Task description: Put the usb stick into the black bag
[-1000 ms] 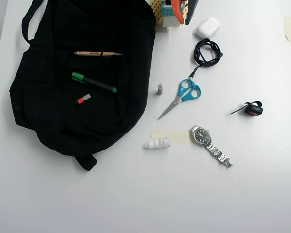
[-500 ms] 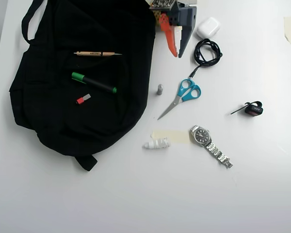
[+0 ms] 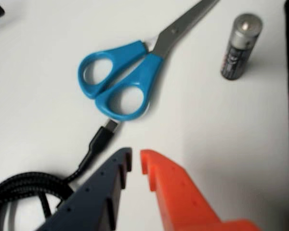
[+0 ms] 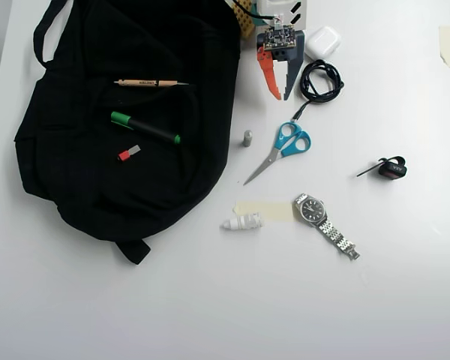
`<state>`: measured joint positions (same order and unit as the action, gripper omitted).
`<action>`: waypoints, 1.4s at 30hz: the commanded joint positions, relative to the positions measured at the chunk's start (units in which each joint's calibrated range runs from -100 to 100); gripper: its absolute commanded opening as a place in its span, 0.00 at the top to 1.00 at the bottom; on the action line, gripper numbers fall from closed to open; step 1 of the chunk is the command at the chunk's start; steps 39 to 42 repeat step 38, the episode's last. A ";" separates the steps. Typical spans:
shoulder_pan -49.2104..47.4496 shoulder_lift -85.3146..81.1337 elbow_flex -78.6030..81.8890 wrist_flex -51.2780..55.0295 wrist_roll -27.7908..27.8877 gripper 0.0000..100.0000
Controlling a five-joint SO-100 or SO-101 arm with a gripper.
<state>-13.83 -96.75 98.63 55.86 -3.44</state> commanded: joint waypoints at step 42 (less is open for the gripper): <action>6.73 -0.18 0.83 9.77 0.51 0.97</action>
